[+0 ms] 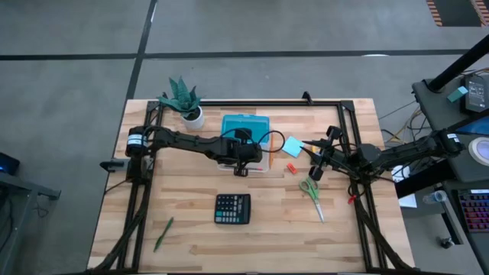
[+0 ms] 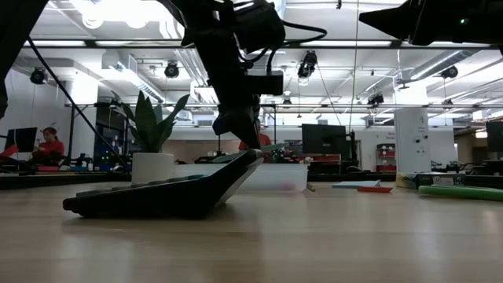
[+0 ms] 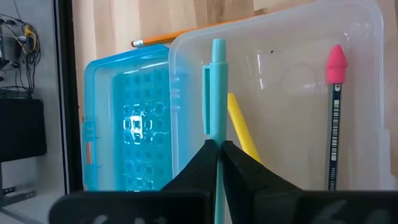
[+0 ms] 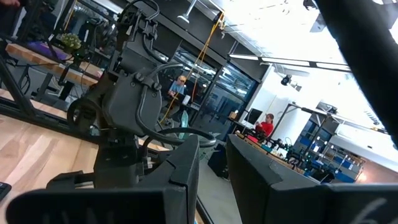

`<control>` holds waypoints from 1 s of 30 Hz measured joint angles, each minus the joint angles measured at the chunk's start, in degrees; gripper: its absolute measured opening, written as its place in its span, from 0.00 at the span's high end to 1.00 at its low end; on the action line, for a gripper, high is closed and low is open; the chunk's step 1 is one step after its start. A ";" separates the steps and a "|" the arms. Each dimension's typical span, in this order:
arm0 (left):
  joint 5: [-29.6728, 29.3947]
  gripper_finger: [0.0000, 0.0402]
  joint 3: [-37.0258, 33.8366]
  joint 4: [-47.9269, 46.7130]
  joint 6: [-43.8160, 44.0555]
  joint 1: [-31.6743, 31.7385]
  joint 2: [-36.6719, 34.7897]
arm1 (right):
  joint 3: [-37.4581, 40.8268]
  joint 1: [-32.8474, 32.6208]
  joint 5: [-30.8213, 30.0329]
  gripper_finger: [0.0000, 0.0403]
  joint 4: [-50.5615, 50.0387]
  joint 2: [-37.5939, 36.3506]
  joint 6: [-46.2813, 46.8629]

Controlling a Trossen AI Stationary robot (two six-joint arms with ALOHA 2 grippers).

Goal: Pack school essentials
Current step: Put the light blue pen into the supply box, then put the orange eraser into the supply box

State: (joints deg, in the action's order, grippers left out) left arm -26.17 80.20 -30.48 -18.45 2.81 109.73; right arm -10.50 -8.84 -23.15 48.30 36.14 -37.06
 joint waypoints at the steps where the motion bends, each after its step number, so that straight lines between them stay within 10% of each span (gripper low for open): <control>1: 0.00 1.00 0.00 0.02 0.01 0.00 0.00 | 0.00 0.00 0.01 0.82 -0.01 0.00 0.00; 12: 0.00 0.99 -0.02 0.02 0.06 0.09 0.00 | 0.00 0.00 0.01 0.82 -0.01 0.00 -0.04; 30: 0.04 0.69 -0.09 -1.21 5.46 -3.70 -3.46 | 0.00 0.00 -0.01 0.82 0.01 0.00 -0.48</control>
State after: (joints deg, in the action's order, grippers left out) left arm -26.13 80.12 -31.69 -12.99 -0.89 106.27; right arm -10.50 -8.84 -23.16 48.31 36.14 -37.54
